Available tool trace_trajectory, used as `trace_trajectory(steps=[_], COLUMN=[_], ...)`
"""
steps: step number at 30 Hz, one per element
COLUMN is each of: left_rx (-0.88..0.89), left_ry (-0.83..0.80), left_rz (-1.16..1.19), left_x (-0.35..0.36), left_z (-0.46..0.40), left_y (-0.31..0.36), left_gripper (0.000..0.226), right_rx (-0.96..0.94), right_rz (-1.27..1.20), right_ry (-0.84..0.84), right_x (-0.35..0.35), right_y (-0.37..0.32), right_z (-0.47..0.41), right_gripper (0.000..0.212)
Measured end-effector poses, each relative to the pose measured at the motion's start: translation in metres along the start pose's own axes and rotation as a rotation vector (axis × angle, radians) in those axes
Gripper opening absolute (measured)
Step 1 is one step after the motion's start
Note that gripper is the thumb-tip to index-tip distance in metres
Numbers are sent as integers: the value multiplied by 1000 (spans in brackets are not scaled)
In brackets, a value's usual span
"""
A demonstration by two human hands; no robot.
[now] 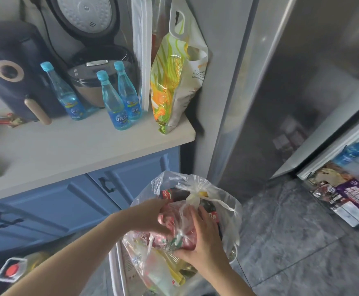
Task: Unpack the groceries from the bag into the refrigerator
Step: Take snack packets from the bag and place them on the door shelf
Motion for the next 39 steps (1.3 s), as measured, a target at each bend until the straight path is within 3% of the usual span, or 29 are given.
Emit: trace_trajectory(steps=[3, 5, 9, 15, 19, 26, 34, 39], left_rx=[14, 64, 189, 278, 290, 353, 569, 690], left_ry=[144, 146, 126, 219, 263, 301, 390, 400], left_rz=[-159, -211, -305, -406, -274, -136, -182, -195], left_x=[2, 8, 19, 28, 24, -6, -49, -57], left_z=[5, 1, 1, 4, 6, 33, 82, 87], left_y=[-9, -9, -5, 1, 1, 15, 104, 184], left_gripper=[102, 122, 136, 131, 119, 116, 107, 108], right_rx=[-45, -38, 41, 51, 10, -94, -155, -117], right_rz=[54, 74, 187, 187, 144, 42, 84, 114], right_ry=[-1, -19, -68, -60, -11, 114, 290, 402], right_x=[1, 4, 12, 18, 7, -41, -151, -221], right_y=[5, 11, 22, 6, 3, -21, -44, -20], right_z=[2, 5, 17, 15, 8, 4, 15, 28], right_gripper=[118, 121, 129, 128, 124, 119, 108, 107])
Point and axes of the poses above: each hand's wrist, its own z-axis away from the middle knuckle, its own x-axis out of the palm, y = z × x, the point moved 7 cm from there along -z, towards the middle knuckle, and after that the axes turned 14 degrees about z, right-handed, at the moved point
